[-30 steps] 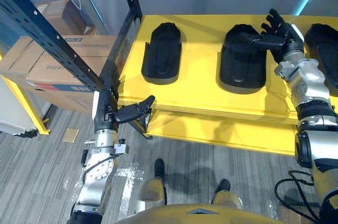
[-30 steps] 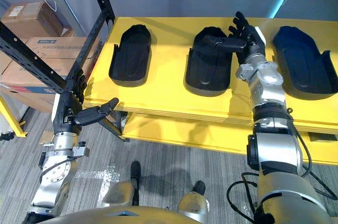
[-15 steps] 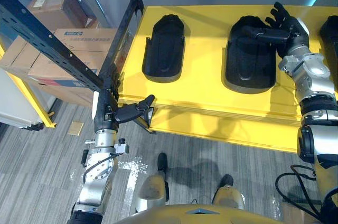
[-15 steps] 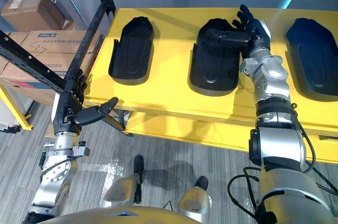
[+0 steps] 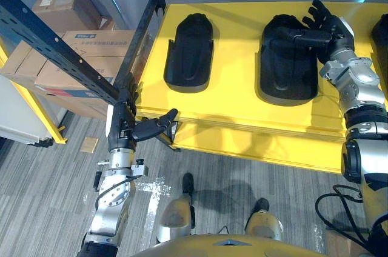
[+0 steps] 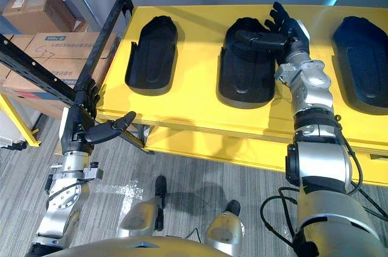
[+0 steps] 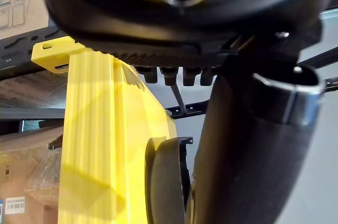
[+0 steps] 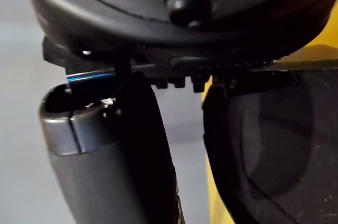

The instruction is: Walk over and take three plastic housings, then place them on the shelf

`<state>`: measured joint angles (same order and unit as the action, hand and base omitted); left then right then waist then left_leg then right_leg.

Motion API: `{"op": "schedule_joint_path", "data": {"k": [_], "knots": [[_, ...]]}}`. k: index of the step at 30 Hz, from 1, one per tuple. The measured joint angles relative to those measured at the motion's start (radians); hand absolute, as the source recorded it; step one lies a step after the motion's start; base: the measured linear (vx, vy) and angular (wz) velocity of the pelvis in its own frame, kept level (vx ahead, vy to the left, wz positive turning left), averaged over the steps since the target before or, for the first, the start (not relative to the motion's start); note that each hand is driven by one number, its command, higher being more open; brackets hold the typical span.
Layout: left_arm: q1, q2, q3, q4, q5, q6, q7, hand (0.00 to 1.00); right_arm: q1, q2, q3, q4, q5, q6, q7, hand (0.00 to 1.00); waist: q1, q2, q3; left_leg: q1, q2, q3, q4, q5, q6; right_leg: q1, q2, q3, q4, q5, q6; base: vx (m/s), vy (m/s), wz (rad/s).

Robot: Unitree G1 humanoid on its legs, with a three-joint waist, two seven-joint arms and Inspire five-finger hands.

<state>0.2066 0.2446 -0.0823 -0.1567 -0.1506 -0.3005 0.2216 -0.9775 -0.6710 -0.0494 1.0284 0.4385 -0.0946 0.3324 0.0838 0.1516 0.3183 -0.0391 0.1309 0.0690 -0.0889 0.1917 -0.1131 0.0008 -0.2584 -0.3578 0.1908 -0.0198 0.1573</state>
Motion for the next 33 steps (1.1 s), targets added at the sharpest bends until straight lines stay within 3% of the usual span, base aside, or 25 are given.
{"op": "schedule_joint_path", "data": {"k": [4, 6, 7, 8, 11, 13, 16, 18, 23, 28, 33], "knots": [[-0.001, 0.0, 0.0, 0.0, 0.0, 0.0, -0.001, 1.0, -0.011, 0.0, 0.002, 0.023, -0.001, -0.034, -0.021, 1.0, 0.002, 0.0, 0.0, -0.004, 0.0, -0.004, 0.0, 0.0, 0.0, 0.0, 0.0, -0.004, -0.001, -0.001, 0.0, 0.0, -0.009, 0.02], [-0.001, 0.0, 0.0, 0.0, 0.0, -0.001, 0.001, 1.0, -0.017, 0.0, 0.007, 0.028, -0.001, -0.081, -0.058, 1.0, 0.003, 0.0, 0.0, -0.004, 0.0, -0.004, 0.0, 0.0, 0.0, 0.0, 0.0, -0.004, -0.002, -0.001, 0.0, 0.0, 0.0, 0.0], [-0.001, 0.0, 0.0, 0.0, -0.001, -0.003, 0.001, 1.0, -0.022, 0.0, 0.008, 0.023, -0.002, -0.137, -0.105, 1.0, 0.005, 0.0, 0.0, -0.004, 0.0, -0.004, 0.0, 0.0, 0.0, 0.0, 0.001, -0.004, -0.003, -0.001, 0.0, 0.0, 0.0, 0.0], [-0.001, 0.0, 0.0, 0.0, -0.005, -0.004, 0.001, 1.0, -0.022, 0.0, 0.008, 0.018, -0.002, -0.147, -0.117, 1.0, 0.006, 0.0, 0.0, -0.004, 0.0, -0.004, 0.0, 0.0, 0.0, 0.0, 0.001, -0.004, -0.003, -0.001, 0.0, 0.0, 0.0, 0.0], [0.0, -0.001, 0.001, -0.002, -0.094, -0.049, -0.006, 1.0, -0.018, 0.0, -0.016, -0.078, -0.043, -0.23, -0.229, 1.0, 0.005, 0.0, 0.0, -0.004, 0.002, -0.003, 0.0, -0.001, -0.001, 0.003, 0.004, -0.003, -0.013, 0.003, 0.003, 0.0, 0.0, 0.0], [0.002, -0.008, 0.02, -0.037, -0.1, -0.078, -0.016, 1.0, 0.044, 0.0, -0.09, -0.288, -0.08, -0.283, -0.309, 1.0, 0.005, -0.001, -0.001, -0.001, 0.002, -0.001, 0.0, -0.002, -0.003, 0.01, 0.006, -0.005, -0.025, 0.007, 0.006, 0.0, 0.0, 0.0], [0.009, -0.012, 0.075, -0.119, -0.116, -0.119, -0.065, 1.0, 0.21, 0.004, -0.169, -0.62, -0.111, -0.321, -0.378, 1.0, -0.006, -0.011, -0.01, 0.016, 0.001, -0.001, 0.0, -0.009, -0.005, 0.043, 0.009, -0.015, -0.054, 0.01, 0.009, 0.04, -0.022, 0.03], [0.012, -0.012, 0.116, -0.166, -0.126, -0.149, -0.096, 1.0, 0.305, 0.015, -0.198, -0.75, -0.122, -0.334, -0.387, 1.0, -0.015, -0.023, -0.031, 0.016, 0.003, 0.002, 0.0, -0.013, -0.007, 0.045, 0.013, -0.016, -0.065, 0.011, 0.01, 0.02, -0.012, -0.02], [0.003, -0.003, 0.216, -0.259, -0.202, -0.2, -0.251, 1.0, 0.553, 0.075, -0.216, -0.943, -0.28, -0.269, -0.348, 1.0, -0.06, -0.062, -0.108, 0.045, 0.007, 0.039, -0.001, -0.031, -0.016, 0.075, 0.021, 0.001, -0.105, 0.022, 0.012, 0.04, -0.019, -0.15], [0.003, 0.034, 0.285, -0.34, -0.314, -0.2, -0.445, 1.0, 0.726, 0.093, -0.253, -1.066, -0.315, -0.177, -0.32, 1.0, -0.068, -0.08, -0.139, 0.064, 0.032, 0.088, -0.001, -0.054, -0.029, 0.084, 0.05, 0.04, -0.159, 0.048, 0.006, -0.02, -0.027, -0.28], [0.049, 0.028, 0.377, -0.375, -0.404, -0.2, -0.546, 1.0, 0.844, 0.173, -0.41, -1.154, -0.325, -0.166, -0.321, 1.0, -0.093, -0.094, -0.191, 0.068, 0.038, 0.102, 0.0, -0.053, -0.028, 0.085, 0.059, 0.051, -0.174, 0.053, 0.003, 0.03, -0.025, -0.08]]}}
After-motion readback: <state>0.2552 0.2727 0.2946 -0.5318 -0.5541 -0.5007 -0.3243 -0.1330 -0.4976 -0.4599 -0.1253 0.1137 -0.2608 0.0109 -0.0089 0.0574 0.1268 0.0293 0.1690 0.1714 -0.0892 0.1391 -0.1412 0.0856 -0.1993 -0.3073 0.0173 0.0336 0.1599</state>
